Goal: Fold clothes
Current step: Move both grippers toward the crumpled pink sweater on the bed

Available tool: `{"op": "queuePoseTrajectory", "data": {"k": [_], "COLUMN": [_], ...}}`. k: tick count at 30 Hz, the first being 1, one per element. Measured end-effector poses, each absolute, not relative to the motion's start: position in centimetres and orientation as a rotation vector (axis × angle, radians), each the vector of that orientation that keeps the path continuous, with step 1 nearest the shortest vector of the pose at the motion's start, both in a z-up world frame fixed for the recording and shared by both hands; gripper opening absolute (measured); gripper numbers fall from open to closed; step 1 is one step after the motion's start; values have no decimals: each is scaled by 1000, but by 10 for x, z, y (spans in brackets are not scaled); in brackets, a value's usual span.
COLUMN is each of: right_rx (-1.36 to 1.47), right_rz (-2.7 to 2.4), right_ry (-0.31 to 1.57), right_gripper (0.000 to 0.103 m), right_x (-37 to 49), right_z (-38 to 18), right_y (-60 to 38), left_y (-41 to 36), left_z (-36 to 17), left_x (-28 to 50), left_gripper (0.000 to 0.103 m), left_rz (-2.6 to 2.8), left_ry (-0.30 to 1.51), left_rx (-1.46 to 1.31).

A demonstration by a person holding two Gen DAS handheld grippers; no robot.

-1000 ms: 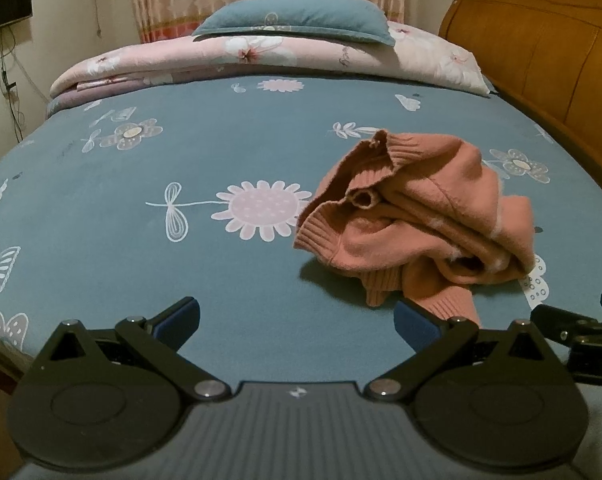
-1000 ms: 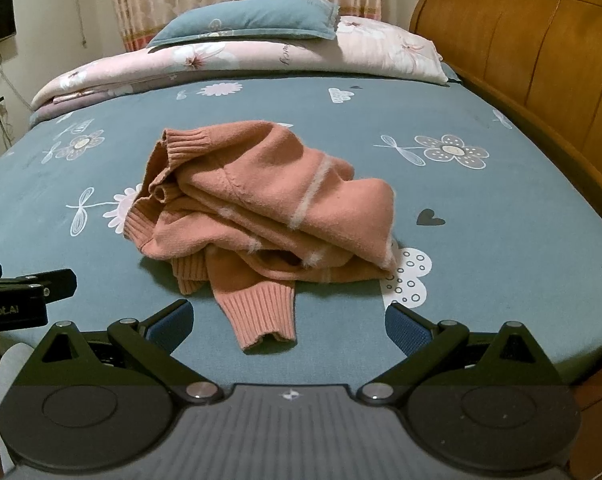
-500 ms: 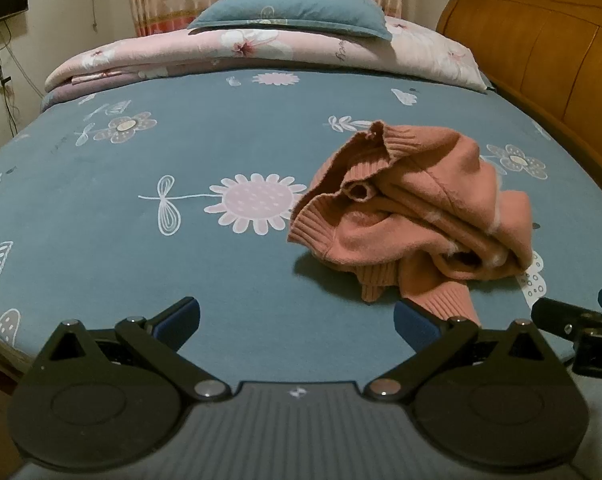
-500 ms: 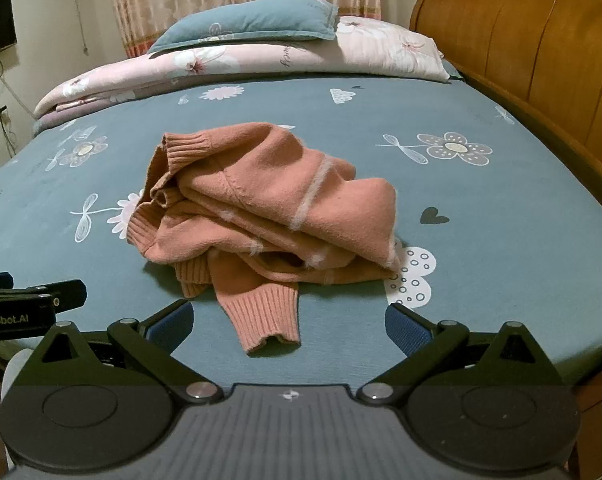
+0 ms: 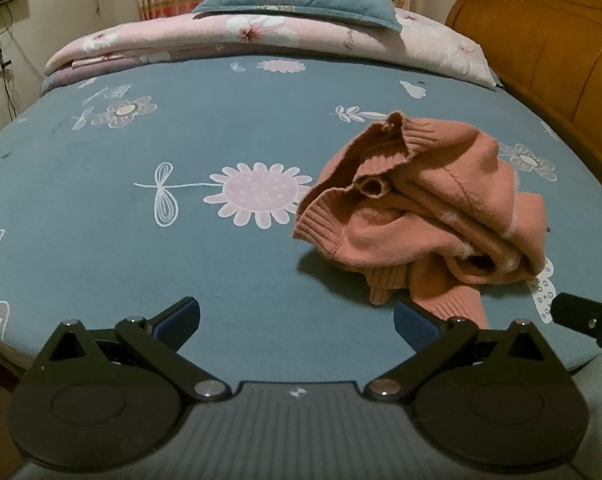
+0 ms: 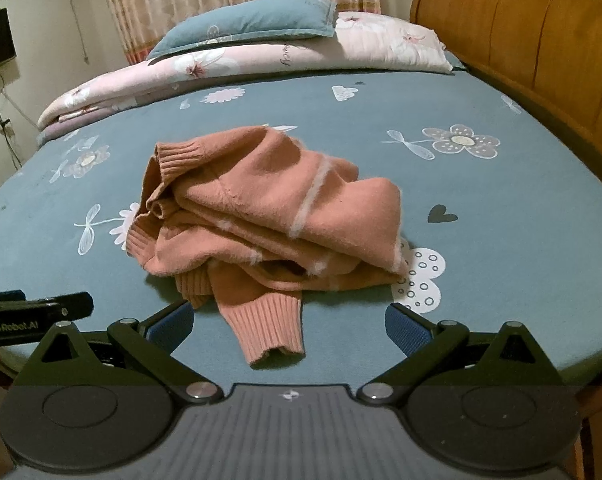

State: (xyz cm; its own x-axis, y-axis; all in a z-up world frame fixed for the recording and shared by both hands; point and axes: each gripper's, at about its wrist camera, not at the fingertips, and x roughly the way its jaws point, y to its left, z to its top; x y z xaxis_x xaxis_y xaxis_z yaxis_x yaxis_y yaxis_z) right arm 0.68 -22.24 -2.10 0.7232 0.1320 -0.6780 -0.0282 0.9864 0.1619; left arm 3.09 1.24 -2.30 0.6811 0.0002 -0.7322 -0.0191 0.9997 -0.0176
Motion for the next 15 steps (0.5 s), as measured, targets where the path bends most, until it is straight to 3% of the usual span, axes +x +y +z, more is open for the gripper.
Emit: {"op": "queuePoseTrajectory", "data": {"k": [15], "right_rx": [278], "right_rz": [137], "right_ry": [727], "right_gripper": [103], "right_x": [53], "right_z": [-35], "right_y": [-251], "left_y": [13], "left_z": [-52], "left_x": [84], "left_gripper": [102], "left_rz": [-21], "left_ry": [897], "left_rx": [-69]}}
